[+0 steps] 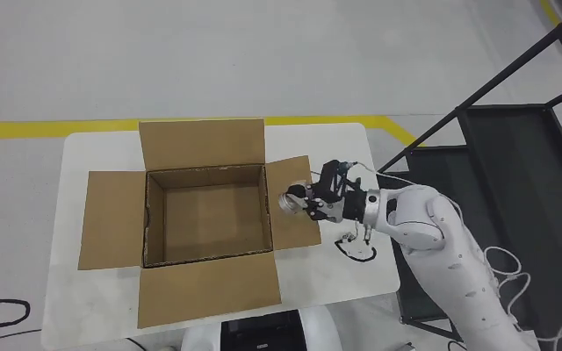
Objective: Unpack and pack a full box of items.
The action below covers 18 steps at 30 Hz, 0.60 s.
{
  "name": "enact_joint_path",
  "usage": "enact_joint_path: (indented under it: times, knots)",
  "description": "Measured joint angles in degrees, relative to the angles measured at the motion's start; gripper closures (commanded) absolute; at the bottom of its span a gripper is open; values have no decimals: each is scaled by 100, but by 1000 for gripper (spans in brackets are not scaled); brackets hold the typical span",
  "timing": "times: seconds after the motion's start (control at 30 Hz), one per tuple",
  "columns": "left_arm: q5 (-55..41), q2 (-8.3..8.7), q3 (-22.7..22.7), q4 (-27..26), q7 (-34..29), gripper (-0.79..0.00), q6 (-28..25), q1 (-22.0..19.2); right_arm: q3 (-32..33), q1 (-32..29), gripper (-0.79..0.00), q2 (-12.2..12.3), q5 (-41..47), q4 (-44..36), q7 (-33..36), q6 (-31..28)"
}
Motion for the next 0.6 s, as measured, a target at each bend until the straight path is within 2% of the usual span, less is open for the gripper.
enact_joint_path:
  times: [0.13, 0.27, 0.4, 0.43, 0.5, 0.53, 0.6]
  knots:
    - [0, 0, 0, 0, 0, -785, 0, 0, -806, 239, 0, -103, -1218, -27, -107, 641]
    - [0, 0, 0, 0, 0, -785, 0, 0, -1583, 491, 0, -223, -2434, 294, -288, 1268]
    - [0, 0, 0, 0, 0, -785, 0, 0, -2023, 630, 0, -305, -3060, 635, -467, 1606]
    - [0, 0, 0, 0, 0, -785, 0, 0, -2084, 646, -68, -319, -3130, 691, -510, 1645]
    - [0, 0, 0, 0, 0, -785, 0, 0, -2175, 686, -594, -347, -3194, 784, -588, 1695]
    - [0, 0, 0, 0, 0, -785, 0, 0, -2202, 697, -785, -356, -3212, 801, -608, 1709]
    - [0, 0, 0, 0, 0, -785, 0, 0, -2260, 698, -785, -372, -3241, 809, -636, 1706]
